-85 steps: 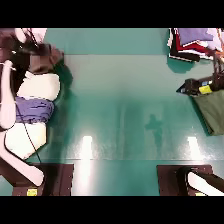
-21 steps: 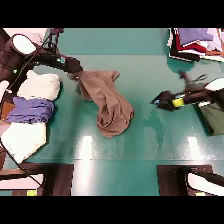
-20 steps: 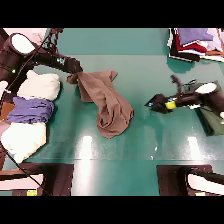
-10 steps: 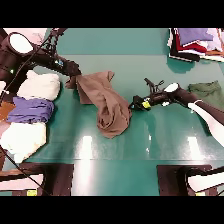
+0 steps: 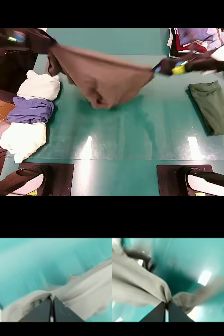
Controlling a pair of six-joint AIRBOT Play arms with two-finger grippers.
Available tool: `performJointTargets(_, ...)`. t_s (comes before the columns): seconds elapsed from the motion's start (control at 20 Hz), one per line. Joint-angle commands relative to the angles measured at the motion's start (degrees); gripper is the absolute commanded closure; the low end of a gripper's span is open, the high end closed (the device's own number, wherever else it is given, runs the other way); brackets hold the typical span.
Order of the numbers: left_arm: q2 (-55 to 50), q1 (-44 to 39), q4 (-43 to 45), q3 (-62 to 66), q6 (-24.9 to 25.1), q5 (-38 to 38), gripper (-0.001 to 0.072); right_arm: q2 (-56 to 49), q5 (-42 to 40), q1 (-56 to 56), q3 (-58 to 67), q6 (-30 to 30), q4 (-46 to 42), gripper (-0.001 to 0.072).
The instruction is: Fold the shirts.
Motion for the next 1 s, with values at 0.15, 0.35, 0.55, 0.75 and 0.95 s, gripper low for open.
performJointTargets(0.15,12.2,0.1,-2.2,6.8,0.1,-6.4,0.0679,13.2,9.7,-3.2,19.0,3.1,-12.4,0.0697)
performJointTargets(0.35,13.0,0.1,-8.4,12.2,0.1,-11.3,0.0679,15.0,17.4,-3.2,28.5,6.6,-20.7,0.0697)
performJointTargets(0.55,10.6,0.1,-9.3,6.7,0.1,-13.5,0.0679,10.4,26.2,-3.1,32.5,8.7,-22.4,0.0697)
performJointTargets(0.75,5.0,0.1,-11.8,-11.4,0.3,-13.8,0.0679,3.5,30.6,0.3,20.1,8.6,-22.6,0.0697)
performJointTargets(0.95,-2.4,0.1,-11.8,-29.9,2.1,-9.8,0.0679,-2.5,20.8,4.3,2.9,5.4,-22.6,0.0697)
